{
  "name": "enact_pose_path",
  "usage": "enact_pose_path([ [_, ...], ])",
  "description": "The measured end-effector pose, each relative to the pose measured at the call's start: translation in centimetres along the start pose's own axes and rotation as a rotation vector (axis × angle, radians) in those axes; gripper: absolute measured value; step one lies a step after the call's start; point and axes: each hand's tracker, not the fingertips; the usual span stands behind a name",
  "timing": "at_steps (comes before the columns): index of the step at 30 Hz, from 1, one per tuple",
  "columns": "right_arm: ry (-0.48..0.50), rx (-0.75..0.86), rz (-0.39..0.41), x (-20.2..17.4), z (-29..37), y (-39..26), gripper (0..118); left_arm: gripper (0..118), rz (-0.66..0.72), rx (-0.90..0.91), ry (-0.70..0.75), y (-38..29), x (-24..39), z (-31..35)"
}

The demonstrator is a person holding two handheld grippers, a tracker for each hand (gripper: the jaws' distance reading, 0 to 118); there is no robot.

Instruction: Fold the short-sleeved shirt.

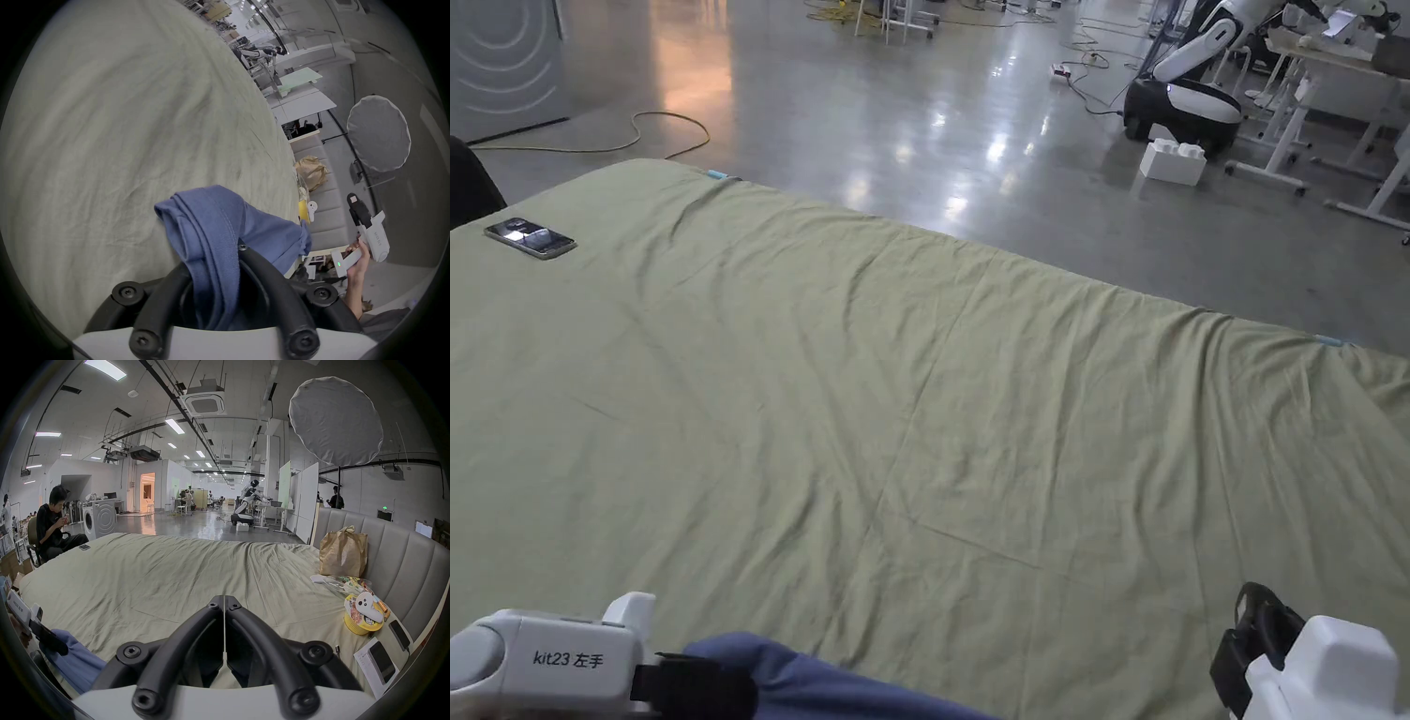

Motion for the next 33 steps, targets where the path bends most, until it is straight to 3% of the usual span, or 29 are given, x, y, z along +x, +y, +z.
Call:
enact_pose_path([
  [8, 0.008, 0.016, -0.015, 0.7, 0.1, 0.1, 2, 8, -0.087, 0.07, 0.12, 2.5, 3.0, 4.7],
  [15, 0.025, 0.042, -0.021, 1.0, 0.2, 0.4, 2, 8, -0.177, 0.092, 0.364, 3.5, 5.7, 8.7],
  [20, 0.038, 0.042, -0.037, 1.0, 0.2, 0.1, 2, 8, -0.199, 0.085, 0.371, 2.6, 9.1, 8.0],
  [33, 0.022, 0.036, -0.08, 2.5, 0.9, -0.9, 2, 8, -0.186, -0.003, 0.17, -0.5, 17.3, -1.6],
])
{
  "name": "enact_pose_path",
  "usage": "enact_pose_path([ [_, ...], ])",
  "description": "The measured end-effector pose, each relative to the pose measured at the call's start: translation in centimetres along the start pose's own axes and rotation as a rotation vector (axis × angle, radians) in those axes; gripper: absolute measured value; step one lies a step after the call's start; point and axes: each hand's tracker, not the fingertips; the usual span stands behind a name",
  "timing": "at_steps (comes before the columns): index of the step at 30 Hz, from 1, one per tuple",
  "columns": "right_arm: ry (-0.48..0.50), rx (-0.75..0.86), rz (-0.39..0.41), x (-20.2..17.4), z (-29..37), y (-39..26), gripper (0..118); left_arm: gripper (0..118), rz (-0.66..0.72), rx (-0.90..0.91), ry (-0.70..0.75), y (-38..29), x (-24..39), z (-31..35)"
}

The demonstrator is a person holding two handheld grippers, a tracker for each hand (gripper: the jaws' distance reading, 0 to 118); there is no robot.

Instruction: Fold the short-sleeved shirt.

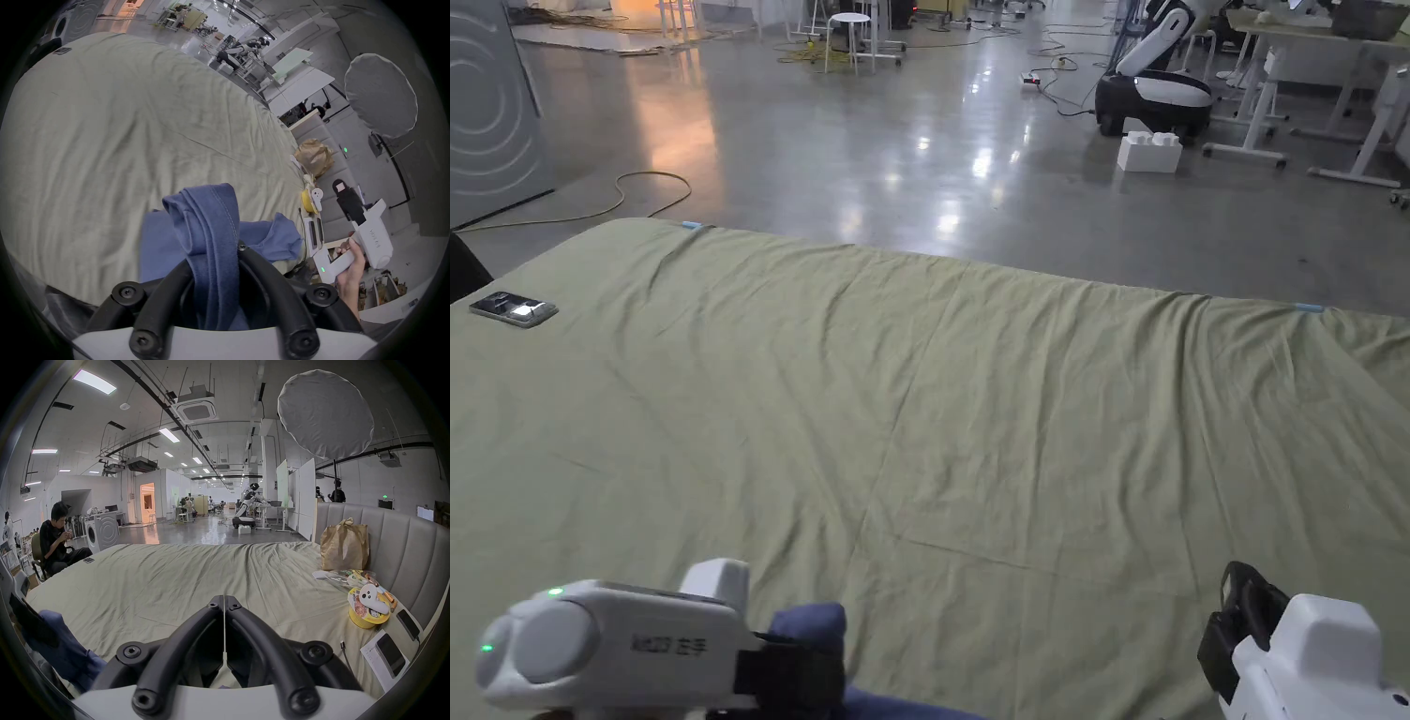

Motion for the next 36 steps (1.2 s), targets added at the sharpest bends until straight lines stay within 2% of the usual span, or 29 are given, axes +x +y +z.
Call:
enact_pose_path([
  [2, -0.007, -0.003, -0.009, 0.5, 0.1, -0.2, 2, 8, -0.016, -0.033, 0.035, -0.5, 1.2, -2.4],
  [3, -0.016, -0.035, -0.04, 0.8, 0.2, -0.5, 2, 8, -0.029, -0.051, 0.051, -1.0, 2.1, -3.8],
  [4, -0.021, -0.008, -0.018, 1.0, 0.4, -0.4, 2, 8, -0.027, -0.068, 0.054, -1.3, 2.5, -5.1],
  [8, -0.038, -0.026, -0.037, 1.9, 0.8, -0.8, 2, 8, -0.086, -0.138, 0.158, -2.7, 4.0, -10.0],
  [10, -0.051, -0.028, -0.041, 2.3, 1.0, -0.9, 2, 8, -0.072, -0.15, 0.21, -3.3, 4.1, -12.1],
  [16, -0.074, -0.035, -0.046, 3.4, 1.4, -1.2, 2, 10, -0.045, -0.157, 0.239, -4.5, 4.4, -14.3],
  [19, -0.079, -0.038, -0.048, 3.6, 1.5, -1.2, 2, 21, -0.007, -0.158, 0.199, -4.3, 4.1, -13.9],
  [22, -0.079, -0.04, -0.051, 3.7, 1.6, -1.3, 2, 57, 0.004, -0.142, 0.144, -3.8, 4.2, -12.5],
  [23, -0.079, -0.041, -0.051, 3.7, 1.6, -1.3, 2, 63, 0.0, -0.134, 0.128, -3.6, 4.4, -11.9],
  [28, -0.077, -0.041, -0.055, 3.8, 1.8, -1.4, 2, 63, 0.001, -0.083, 0.055, -2.2, 4.5, -8.2],
  [31, -0.076, -0.043, -0.056, 3.8, 1.8, -1.5, 2, 61, -0.042, -0.054, 0.073, -1.9, 4.6, -7.1],
  [33, -0.078, -0.044, -0.06, 3.8, 1.9, -1.6, 2, 49, -0.101, -0.07, 0.141, -2.2, 4.5, -7.2],
  [35, -0.077, -0.047, -0.064, 3.8, 2.0, -1.7, 2, 26, -0.123, -0.104, 0.149, -2.8, 4.5, -8.1],
  [36, -0.076, -0.049, -0.065, 3.8, 2.0, -1.7, 2, 25, -0.119, -0.121, 0.14, -3.1, 4.4, -8.6],
])
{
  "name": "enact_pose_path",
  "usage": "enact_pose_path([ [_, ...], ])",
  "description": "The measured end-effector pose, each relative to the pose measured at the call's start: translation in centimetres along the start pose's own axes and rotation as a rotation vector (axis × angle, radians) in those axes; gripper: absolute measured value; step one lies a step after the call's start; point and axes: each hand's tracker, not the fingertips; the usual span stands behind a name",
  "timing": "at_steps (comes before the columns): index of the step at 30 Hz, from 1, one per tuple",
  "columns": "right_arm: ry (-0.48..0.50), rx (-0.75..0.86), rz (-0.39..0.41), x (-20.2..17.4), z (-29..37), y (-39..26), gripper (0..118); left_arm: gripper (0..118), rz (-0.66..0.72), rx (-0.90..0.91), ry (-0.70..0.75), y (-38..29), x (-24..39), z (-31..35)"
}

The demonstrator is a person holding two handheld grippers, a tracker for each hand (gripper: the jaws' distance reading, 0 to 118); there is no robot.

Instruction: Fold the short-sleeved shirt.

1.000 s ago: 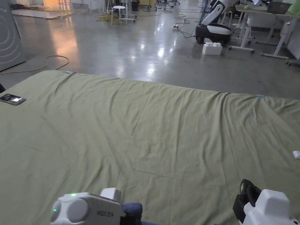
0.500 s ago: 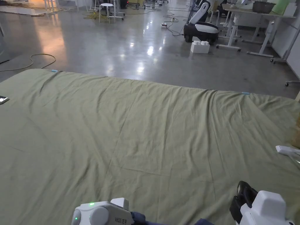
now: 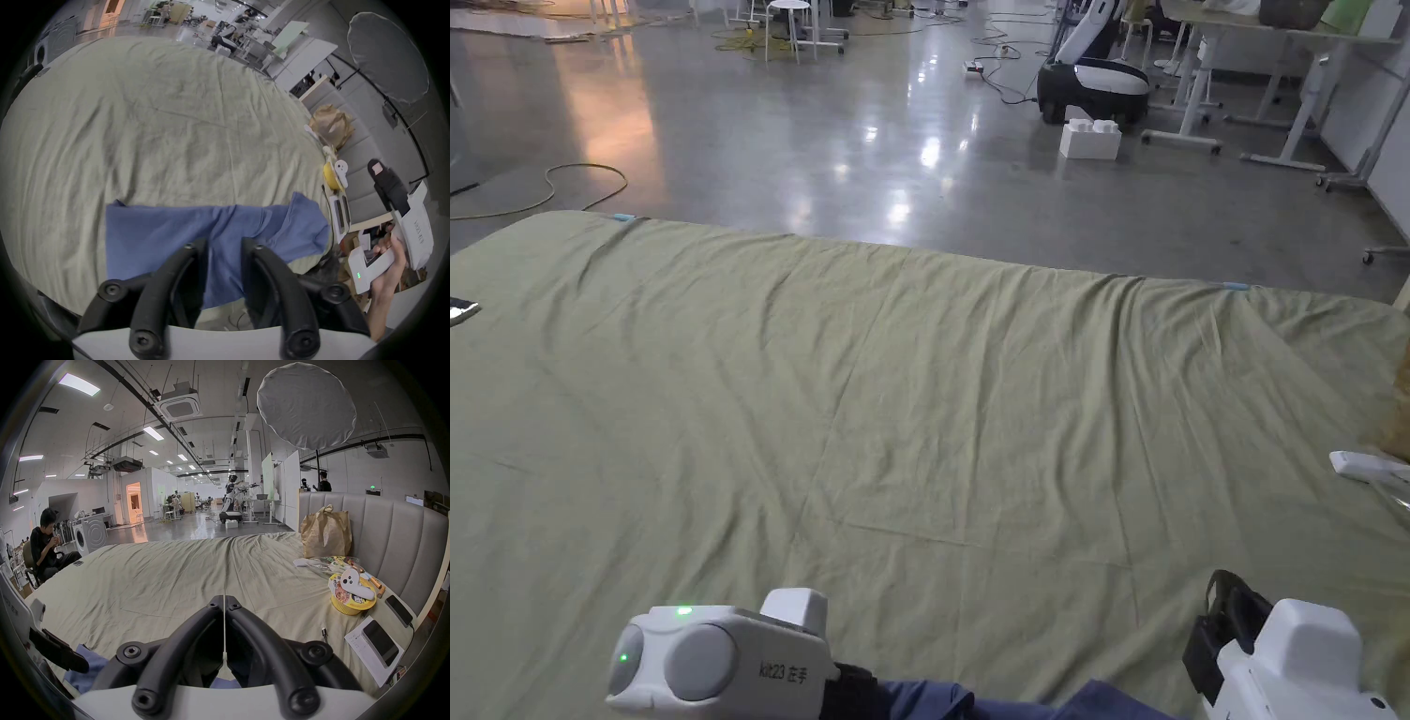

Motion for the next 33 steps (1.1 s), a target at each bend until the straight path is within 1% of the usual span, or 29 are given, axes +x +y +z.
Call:
enact_pose_path([
  [1, -0.001, -0.002, 0.0, 0.0, 0.0, -0.1, 2, 25, 0.007, -0.033, -0.015, -0.3, 0.1, -0.7],
  [3, -0.002, -0.007, -0.005, 0.1, 0.0, -0.3, 2, 24, -0.013, -0.1, 0.001, -1.0, 0.6, -2.4],
  [5, -0.002, -0.01, -0.005, 0.1, 0.1, -0.4, 2, 21, -0.061, -0.133, 0.027, -1.7, 1.4, -4.0],
  [7, -0.003, -0.012, -0.002, 0.1, 0.1, -0.5, 2, 21, -0.062, -0.134, 0.009, -2.0, 2.0, -5.4],
  [9, -0.003, -0.015, -0.003, 0.2, 0.1, -0.6, 2, 21, -0.055, -0.123, -0.067, -2.2, 2.4, -6.4],
  [11, -0.004, -0.016, -0.001, 0.3, 0.2, -0.7, 2, 21, -0.01, -0.11, -0.163, -2.2, 2.9, -6.8],
  [13, -0.005, -0.016, -0.002, 0.3, 0.2, -0.7, 2, 21, -0.003, -0.095, -0.218, -2.3, 3.4, -7.3],
  [16, -0.007, -0.016, 0.0, 0.4, 0.3, -0.7, 2, 21, -0.026, -0.103, -0.148, -2.5, 3.3, -8.5],
  [19, -0.009, -0.018, 0.0, 0.5, 0.4, -0.8, 2, 21, 0.053, -0.086, -0.174, -2.5, 2.6, -8.7],
  [22, -0.01, -0.021, -0.001, 0.5, 0.4, -0.8, 2, 22, 0.042, -0.062, -0.186, -2.5, 2.4, -7.9],
  [23, -0.01, -0.021, 0.0, 0.5, 0.5, -0.8, 2, 25, 0.033, -0.037, -0.191, -2.4, 2.3, -7.1],
  [24, -0.01, -0.021, 0.001, 0.5, 0.5, -0.7, 2, 33, 0.032, -0.021, -0.197, -2.3, 2.1, -6.5],
  [25, -0.009, -0.02, 0.003, 0.5, 0.5, -0.7, 2, 43, 0.03, 0.012, -0.21, -2.1, 1.6, -5.5],
  [26, -0.008, -0.018, 0.006, 0.5, 0.5, -0.6, 2, 60, 0.031, 0.046, -0.231, -1.9, 1.0, -4.4],
  [27, -0.008, -0.015, 0.007, 0.4, 0.6, -0.5, 2, 68, 0.037, 0.07, -0.238, -1.7, 0.2, -3.2],
  [28, -0.007, -0.012, 0.008, 0.4, 0.6, -0.3, 2, 70, 0.043, 0.093, -0.239, -1.5, -0.5, -2.1],
  [33, 0.002, -0.003, 0.009, -0.1, 0.3, 0.3, 2, 71, 0.036, 0.171, -0.213, -1.1, -6.2, 3.0],
])
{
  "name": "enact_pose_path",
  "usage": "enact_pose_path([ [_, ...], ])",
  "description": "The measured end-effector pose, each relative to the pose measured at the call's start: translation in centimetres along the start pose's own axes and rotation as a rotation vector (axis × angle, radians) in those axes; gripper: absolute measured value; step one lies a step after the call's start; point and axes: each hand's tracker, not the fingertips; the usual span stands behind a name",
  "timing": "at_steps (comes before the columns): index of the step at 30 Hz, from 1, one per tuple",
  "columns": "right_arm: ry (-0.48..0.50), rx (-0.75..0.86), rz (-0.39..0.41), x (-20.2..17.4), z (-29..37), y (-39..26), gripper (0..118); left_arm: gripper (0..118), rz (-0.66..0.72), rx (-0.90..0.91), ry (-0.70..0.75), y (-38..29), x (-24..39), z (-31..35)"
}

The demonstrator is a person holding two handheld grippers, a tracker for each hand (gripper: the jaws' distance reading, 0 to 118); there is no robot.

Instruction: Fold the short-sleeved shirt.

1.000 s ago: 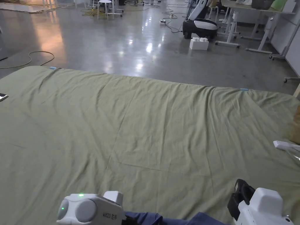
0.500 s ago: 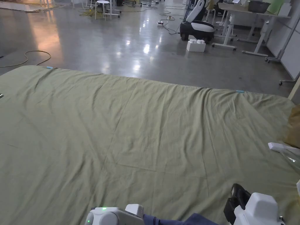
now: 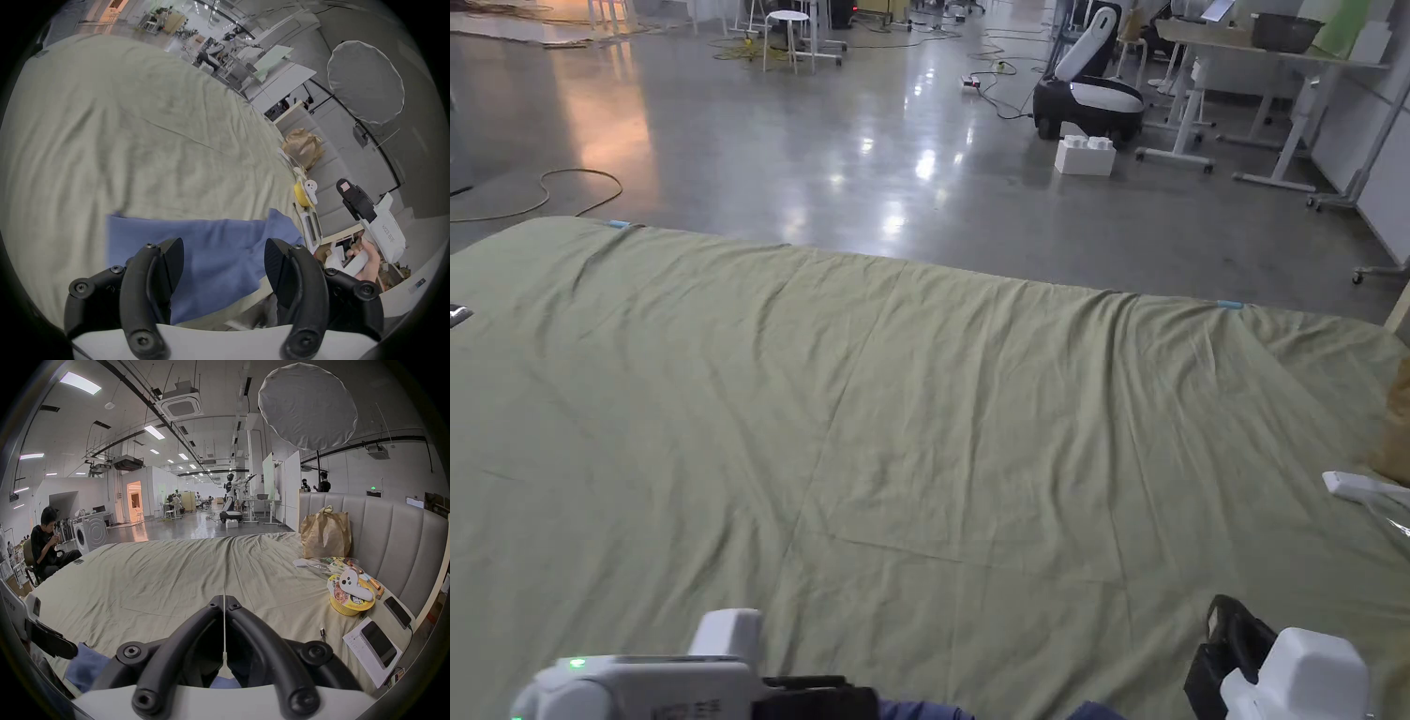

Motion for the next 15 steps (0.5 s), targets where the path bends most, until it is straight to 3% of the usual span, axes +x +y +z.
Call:
enact_pose_path([
  [3, 0.008, 0.004, -0.002, -0.3, -0.1, 0.2, 2, 71, 0.01, 0.002, 0.044, 0.0, -3.7, 2.1],
  [9, 0.02, -0.004, -0.005, -1.1, -0.3, 0.1, 2, 71, 0.181, -0.069, 0.002, -1.7, -10.2, 1.8],
  [15, 0.021, -0.011, 0.004, -1.6, -0.2, 0.1, 2, 70, 0.357, -0.043, -0.236, -3.3, -12.4, -1.5],
])
